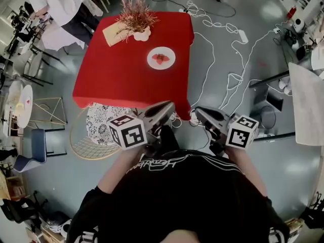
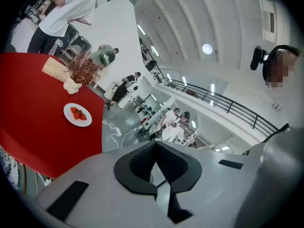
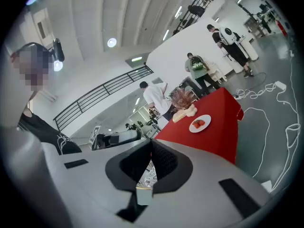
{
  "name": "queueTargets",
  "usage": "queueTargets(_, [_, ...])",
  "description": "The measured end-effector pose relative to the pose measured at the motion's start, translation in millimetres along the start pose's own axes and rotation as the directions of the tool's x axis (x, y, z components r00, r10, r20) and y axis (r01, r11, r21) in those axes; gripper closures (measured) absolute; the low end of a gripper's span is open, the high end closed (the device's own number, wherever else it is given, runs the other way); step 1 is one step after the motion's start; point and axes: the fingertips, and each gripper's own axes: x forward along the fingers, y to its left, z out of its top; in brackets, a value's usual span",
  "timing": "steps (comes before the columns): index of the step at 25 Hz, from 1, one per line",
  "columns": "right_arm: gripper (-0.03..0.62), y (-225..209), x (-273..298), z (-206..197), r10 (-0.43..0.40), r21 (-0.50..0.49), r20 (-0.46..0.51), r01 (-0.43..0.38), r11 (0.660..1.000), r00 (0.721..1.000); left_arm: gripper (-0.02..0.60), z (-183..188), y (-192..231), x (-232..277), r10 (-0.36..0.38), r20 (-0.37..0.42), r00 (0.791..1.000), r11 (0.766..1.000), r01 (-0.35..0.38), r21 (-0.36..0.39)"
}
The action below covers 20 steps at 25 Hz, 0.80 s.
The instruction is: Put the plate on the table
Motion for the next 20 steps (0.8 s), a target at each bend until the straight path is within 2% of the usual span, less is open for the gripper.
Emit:
queueTargets(6, [0.586,39,-22,-12,0.02,-0.086,-0.006,-0.02,0.996,1.0,0.574,-21,-48,-31,0.002,0.025,1.0,0.998,-0.004,0.068])
queueTargets(11, [0.586,55,-29,-12,0.054,-0.1,0.012,-0.052,0.994,0.998,0.574,-27,-58,-47,0.026,0.04,0.999,0.996,-0.029,0.079])
queueTargets(20, [0.586,73,-36,-7,0.089,-0.121,0.039,-0.083,0.989,0.995,0.574,-31,-75,-56,0.017,0.048,0.999,0.994,-0.022,0.104])
